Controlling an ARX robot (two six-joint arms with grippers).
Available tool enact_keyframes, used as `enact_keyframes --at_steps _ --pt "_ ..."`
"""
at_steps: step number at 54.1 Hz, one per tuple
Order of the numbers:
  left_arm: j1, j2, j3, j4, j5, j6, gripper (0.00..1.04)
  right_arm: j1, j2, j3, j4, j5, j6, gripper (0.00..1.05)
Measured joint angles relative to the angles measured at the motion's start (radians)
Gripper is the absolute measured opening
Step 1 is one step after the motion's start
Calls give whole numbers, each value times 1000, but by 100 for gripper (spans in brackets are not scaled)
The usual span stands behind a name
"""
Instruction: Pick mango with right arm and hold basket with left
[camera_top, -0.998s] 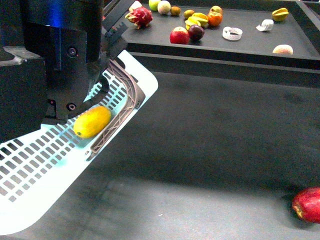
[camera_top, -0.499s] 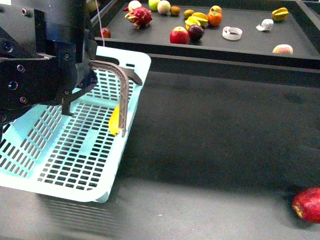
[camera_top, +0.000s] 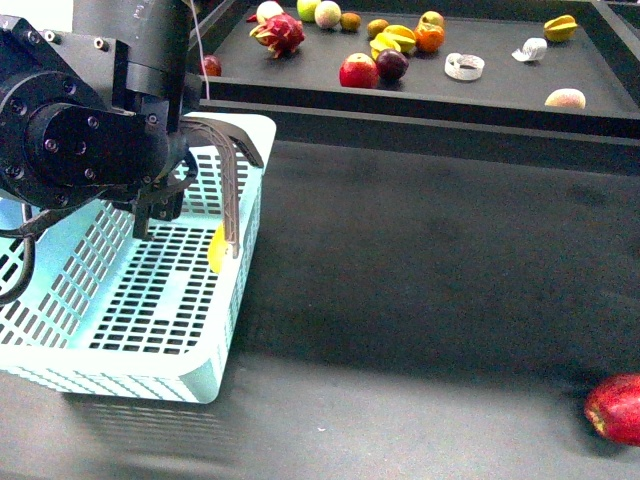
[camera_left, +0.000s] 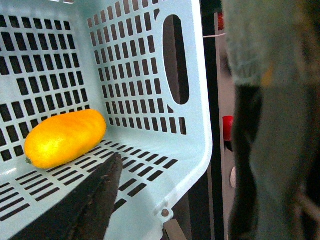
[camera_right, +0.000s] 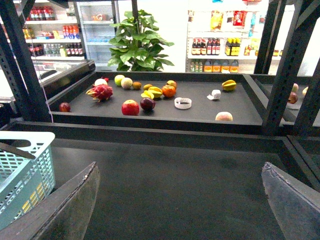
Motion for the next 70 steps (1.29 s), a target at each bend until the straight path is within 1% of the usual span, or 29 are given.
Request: enact_keyframes --at_steps 4,8,12,23,28,34,37,44,52,55,59,70 --pt "4 -8 -18 2 -5 4 82 0 0 0 0 0 0 96" --pt "10 -37 -72 12 -15 17 98 0 0 0 0 0 0 96" --pt "10 -80 -129 25 -26 33 96 0 0 0 0 0 0 96" --pt "2 -274 -315 60 -67 101 97 0 0 0 0 0 0 96" --pt "-26 -389 -414 85 -105 146 97 0 0 0 0 0 0 96" --pt "-79 -557 -546 69 -165 161 97 0 0 0 0 0 0 96" --pt "-133 -644 -603 21 -231 160 97 0 0 0 0 0 0 96" --pt "-256 -813 -693 -97 -343 125 97 0 0 0 0 0 0 96" --pt "-359 -988 -760 -266 -464 52 97 0 0 0 0 0 0 96" --pt "-383 -1033 -778 -325 -498 28 97 0 0 0 0 0 0 96" --pt "-396 -1082 -794 -401 -518 -2 97 0 0 0 0 0 0 96" --pt "-398 -1093 -797 -408 -520 -13 97 0 0 0 0 0 0 96"
